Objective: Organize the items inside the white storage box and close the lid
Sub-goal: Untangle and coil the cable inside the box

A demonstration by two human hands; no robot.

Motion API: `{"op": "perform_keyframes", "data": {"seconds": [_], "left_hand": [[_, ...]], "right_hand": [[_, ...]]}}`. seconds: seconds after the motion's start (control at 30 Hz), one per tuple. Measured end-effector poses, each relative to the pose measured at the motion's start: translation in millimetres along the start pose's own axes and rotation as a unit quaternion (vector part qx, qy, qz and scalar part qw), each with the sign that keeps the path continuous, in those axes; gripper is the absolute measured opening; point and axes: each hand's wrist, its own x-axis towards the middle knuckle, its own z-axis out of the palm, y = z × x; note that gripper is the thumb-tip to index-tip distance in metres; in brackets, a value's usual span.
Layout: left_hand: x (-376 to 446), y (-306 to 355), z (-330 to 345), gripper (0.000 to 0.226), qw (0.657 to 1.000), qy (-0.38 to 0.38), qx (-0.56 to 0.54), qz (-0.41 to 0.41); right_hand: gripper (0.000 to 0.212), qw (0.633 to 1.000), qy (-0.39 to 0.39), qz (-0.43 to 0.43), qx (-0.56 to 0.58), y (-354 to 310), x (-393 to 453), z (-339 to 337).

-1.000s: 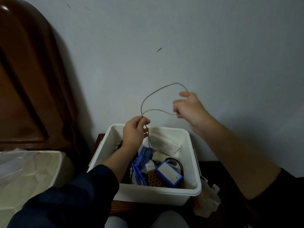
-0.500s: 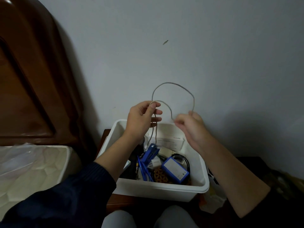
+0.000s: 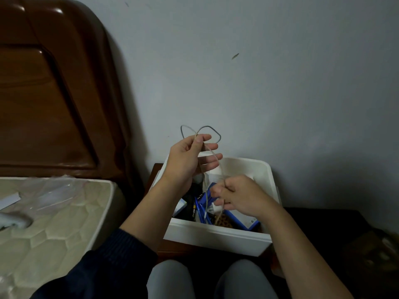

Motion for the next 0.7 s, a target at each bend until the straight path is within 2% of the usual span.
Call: {"op": "perform_keyframes", "data": {"seconds": [0.1, 0.3, 0.43, 0.57, 0.7], "left_hand": [[-11, -8, -3, 0.033, 1.000, -0.003, -0.001, -0.004], [-26, -9, 4, 0.036, 0.993, -0.060, -0.059, -0.083], [-33, 1, 13, 0.038, 0.987, -0.106, -0.023, -0.115], [-38, 7, 26, 0.037, 0.984, -0.144, 0.024, -0.106], [-41, 5, 35, 0.042, 0.962, -0.230, 0.068, -0.129]], "right_hand": [[0.021, 0.994, 0.021, -0.022, 0.102, -6, -6, -3], [0.020, 0.989, -0.025, -0.066, 0.132, -17, -17, -6], [0.022, 0.987, 0.027, -0.097, 0.123, -21, -19, -10], [0.005, 0.986, 0.020, -0.108, 0.127, -25, -21, -20], [0.010, 0.981, 0.047, -0.126, 0.141, -30, -23, -43]]}}
